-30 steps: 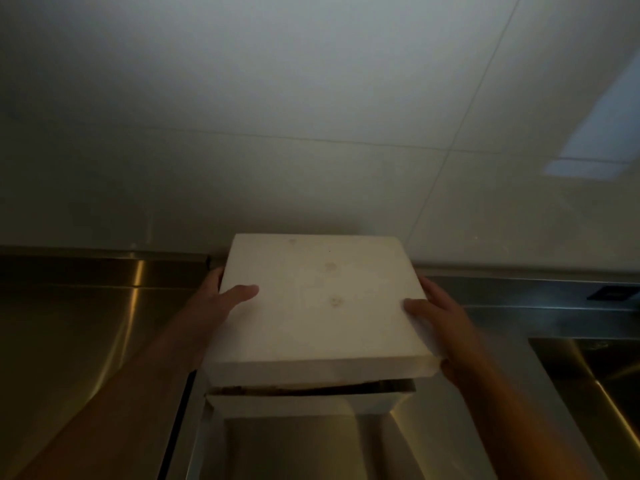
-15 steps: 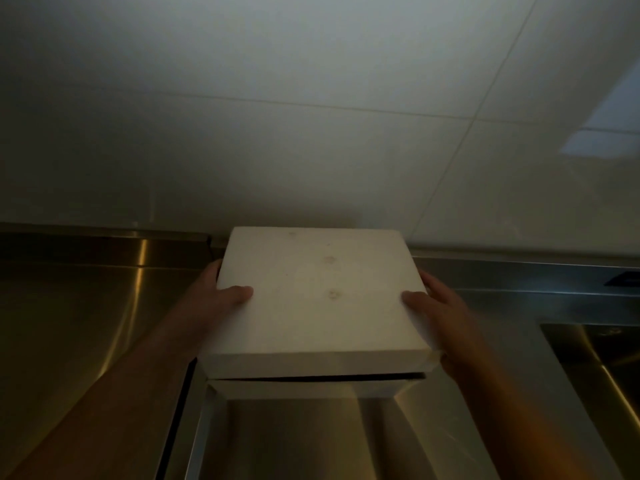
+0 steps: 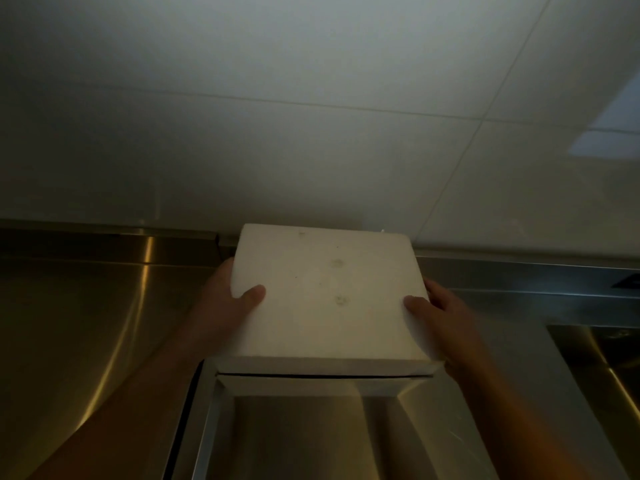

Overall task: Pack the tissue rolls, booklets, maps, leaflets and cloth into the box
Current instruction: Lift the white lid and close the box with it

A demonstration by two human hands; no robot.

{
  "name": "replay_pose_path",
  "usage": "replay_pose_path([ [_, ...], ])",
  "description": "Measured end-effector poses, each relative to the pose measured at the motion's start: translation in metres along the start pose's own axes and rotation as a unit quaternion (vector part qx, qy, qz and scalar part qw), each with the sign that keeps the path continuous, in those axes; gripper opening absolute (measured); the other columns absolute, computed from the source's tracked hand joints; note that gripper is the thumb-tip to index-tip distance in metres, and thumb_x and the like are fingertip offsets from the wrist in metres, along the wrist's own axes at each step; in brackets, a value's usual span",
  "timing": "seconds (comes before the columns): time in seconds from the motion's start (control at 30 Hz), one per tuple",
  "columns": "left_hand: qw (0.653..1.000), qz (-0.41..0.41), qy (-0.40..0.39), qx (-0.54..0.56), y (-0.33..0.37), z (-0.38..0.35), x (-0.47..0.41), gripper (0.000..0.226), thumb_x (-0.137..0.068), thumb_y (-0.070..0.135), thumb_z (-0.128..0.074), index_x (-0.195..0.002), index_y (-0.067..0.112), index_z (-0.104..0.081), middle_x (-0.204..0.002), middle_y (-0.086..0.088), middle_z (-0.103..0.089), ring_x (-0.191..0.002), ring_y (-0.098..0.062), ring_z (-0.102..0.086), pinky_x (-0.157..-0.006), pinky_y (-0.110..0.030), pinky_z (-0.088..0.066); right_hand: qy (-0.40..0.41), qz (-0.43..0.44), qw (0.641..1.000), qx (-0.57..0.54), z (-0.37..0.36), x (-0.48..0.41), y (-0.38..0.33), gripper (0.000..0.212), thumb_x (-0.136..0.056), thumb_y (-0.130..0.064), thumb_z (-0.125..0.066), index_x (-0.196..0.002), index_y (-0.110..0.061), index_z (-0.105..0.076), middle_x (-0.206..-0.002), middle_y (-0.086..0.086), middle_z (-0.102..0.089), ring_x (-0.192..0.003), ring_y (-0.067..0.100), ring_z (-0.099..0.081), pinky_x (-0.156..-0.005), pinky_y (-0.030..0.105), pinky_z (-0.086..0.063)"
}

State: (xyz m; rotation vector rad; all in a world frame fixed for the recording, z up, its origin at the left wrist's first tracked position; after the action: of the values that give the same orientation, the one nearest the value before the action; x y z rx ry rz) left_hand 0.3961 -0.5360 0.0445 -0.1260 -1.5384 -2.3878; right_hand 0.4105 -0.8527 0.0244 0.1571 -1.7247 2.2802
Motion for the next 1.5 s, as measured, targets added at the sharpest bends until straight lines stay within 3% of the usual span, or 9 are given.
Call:
replay_pose_path([
  [0.07,1.000,0.000,0.011,-0.021,-0.002,0.001,0.002,0.061,-0.087,0.026,-0.061,-0.141,0.021,-0.034,-0.131,-0.004,-0.052,-0.099,-0.017,-0.055,-0.070,-0.025,-0.045,-0.003,-0.004,1.000,0.004,0.002,-0.002,0.001,0.023,-0.087,-0.022,-0.060,-0.104,-0.038,-0.063,-0.094,-0.007,-0.069,-0.086,0.018,-0.066,-0.067,0.031,-0.054],
  [0.2,0.997,0.013,0.055,-0.056,-0.001,0.009,-0.001,0.073,-0.088,0.031,-0.060,-0.148,0.022,-0.020,-0.146,-0.012,-0.041,-0.124,-0.031,-0.049,-0.092,-0.042,-0.045,0.041,0.024,0.998,0.045,0.010,-0.015,-0.009,0.057,-0.086,-0.022,-0.064,-0.139,-0.019,-0.044,-0.108,0.007,-0.062,-0.090,0.019,-0.058,-0.066,0.023,-0.043],
  [0.43,0.979,-0.075,0.129,-0.135,0.017,0.009,-0.021,0.048,-0.089,0.020,-0.057,-0.136,0.014,-0.046,-0.124,-0.016,-0.060,-0.106,-0.028,-0.058,-0.083,-0.029,-0.040,0.036,0.112,0.971,0.208,-0.006,-0.036,-0.051,0.052,-0.088,-0.022,-0.062,-0.137,-0.015,-0.047,-0.129,0.015,-0.055,-0.107,0.025,-0.056,-0.088,0.030,-0.043],
  [0.57,0.983,-0.069,0.111,-0.126,0.003,0.009,-0.031,0.045,-0.089,0.013,-0.058,-0.133,0.009,-0.050,-0.124,-0.018,-0.059,-0.106,-0.029,-0.057,-0.089,-0.038,-0.047,0.021,0.129,0.932,0.338,-0.018,-0.036,-0.050,0.049,-0.088,-0.025,-0.060,-0.134,-0.010,-0.051,-0.135,0.019,-0.049,-0.124,0.032,-0.047,-0.107,0.035,-0.035],
  [0.67,0.984,-0.075,0.107,-0.121,-0.010,0.006,-0.028,0.046,-0.091,0.016,-0.054,-0.136,0.008,-0.046,-0.131,-0.018,-0.052,-0.115,-0.031,-0.053,-0.099,-0.044,-0.045,0.035,0.158,0.912,0.377,-0.026,-0.026,-0.040,0.043,-0.089,-0.027,-0.056,-0.129,-0.011,-0.055,-0.135,0.015,-0.044,-0.124,0.031,-0.043,-0.105,0.035,-0.036],
  [0.8,0.980,-0.086,0.124,-0.131,-0.019,0.000,-0.025,0.045,-0.093,0.018,-0.052,-0.137,0.008,-0.045,-0.136,-0.018,-0.047,-0.118,-0.031,-0.051,-0.098,-0.040,-0.043,0.071,0.207,0.864,0.453,-0.035,-0.017,-0.031,0.040,-0.092,-0.031,-0.045,-0.127,-0.013,-0.053,-0.135,0.017,-0.042,-0.124,0.031,-0.039,-0.099,0.038,-0.040],
  [0.97,0.978,-0.090,0.127,-0.140,-0.024,-0.005,-0.025,0.045,-0.094,0.019,-0.050,-0.137,0.008,-0.045,-0.138,-0.017,-0.043,-0.117,-0.031,-0.050,-0.093,-0.036,-0.043,0.085,0.213,0.849,0.476,-0.037,-0.016,-0.032,0.040,-0.091,-0.031,-0.044,-0.127,-0.013,-0.053,-0.135,0.018,-0.043,-0.121,0.033,-0.040,-0.097,0.042,-0.043],
  [1.33,0.979,-0.098,0.122,-0.128,-0.029,-0.005,-0.025,0.046,-0.094,0.020,-0.049,-0.139,0.012,-0.042,-0.140,-0.015,-0.040,-0.119,-0.031,-0.049,-0.096,-0.043,-0.045,0.078,0.200,0.866,0.451,-0.037,-0.014,-0.032,0.039,-0.090,-0.032,-0.045,-0.125,-0.015,-0.054,-0.134,0.013,-0.042,-0.121,0.031,-0.043,-0.097,0.040,-0.043],
  [1.5,0.997,0.048,0.013,0.059,-0.057,-0.007,-0.021,0.064,-0.083,0.041,-0.062,-0.140,0.031,-0.033,-0.130,-0.008,-0.052,-0.100,-0.026,-0.062,-0.070,-0.037,-0.054,0.047,0.122,0.956,0.261,-0.022,-0.016,-0.024,0.049,-0.089,-0.029,-0.059,-0.134,-0.015,-0.046,-0.138,0.011,-0.042,-0.125,0.026,-0.044,-0.107,0.037,-0.038],
])
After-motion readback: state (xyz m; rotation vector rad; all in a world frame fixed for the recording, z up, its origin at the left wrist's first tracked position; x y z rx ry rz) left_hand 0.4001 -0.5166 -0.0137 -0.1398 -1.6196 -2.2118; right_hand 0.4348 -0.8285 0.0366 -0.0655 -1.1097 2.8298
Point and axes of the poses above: each hand's wrist, its own x-axis away from the middle knuckle, its own z-axis out of the back of the hand, y = z × x, the point moved 5 cm from there along -x, towards the middle knuckle
